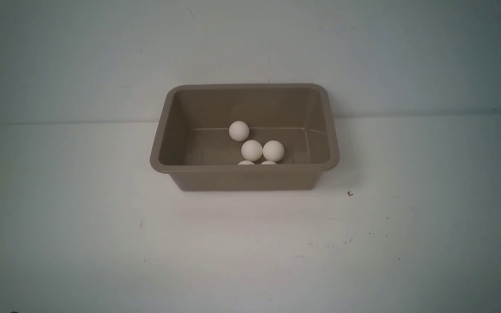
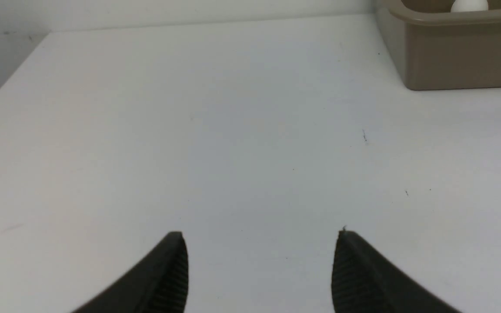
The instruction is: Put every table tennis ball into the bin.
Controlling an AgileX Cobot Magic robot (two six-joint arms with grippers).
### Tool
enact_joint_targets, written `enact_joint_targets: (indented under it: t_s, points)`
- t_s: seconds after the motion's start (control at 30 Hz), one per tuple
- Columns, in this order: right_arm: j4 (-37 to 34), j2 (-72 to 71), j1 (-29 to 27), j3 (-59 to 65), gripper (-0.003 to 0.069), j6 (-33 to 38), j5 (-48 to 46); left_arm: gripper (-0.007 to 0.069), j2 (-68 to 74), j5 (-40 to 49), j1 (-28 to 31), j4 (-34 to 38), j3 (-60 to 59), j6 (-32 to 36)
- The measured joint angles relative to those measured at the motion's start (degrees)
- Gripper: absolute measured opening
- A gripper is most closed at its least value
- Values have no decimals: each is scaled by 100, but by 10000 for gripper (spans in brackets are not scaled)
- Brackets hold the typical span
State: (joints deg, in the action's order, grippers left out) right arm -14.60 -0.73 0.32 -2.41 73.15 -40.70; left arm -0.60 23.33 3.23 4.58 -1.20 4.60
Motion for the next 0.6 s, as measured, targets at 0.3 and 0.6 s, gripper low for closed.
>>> enact_joint_targets:
  t_s: [0.3, 0.6]
  points:
    - [0, 0, 0, 0, 482, 0, 0, 405, 0, 0, 0, 0, 0, -5]
    - [-40, 0, 0, 0, 482, 0, 0, 405, 0, 0, 0, 0, 0, -16]
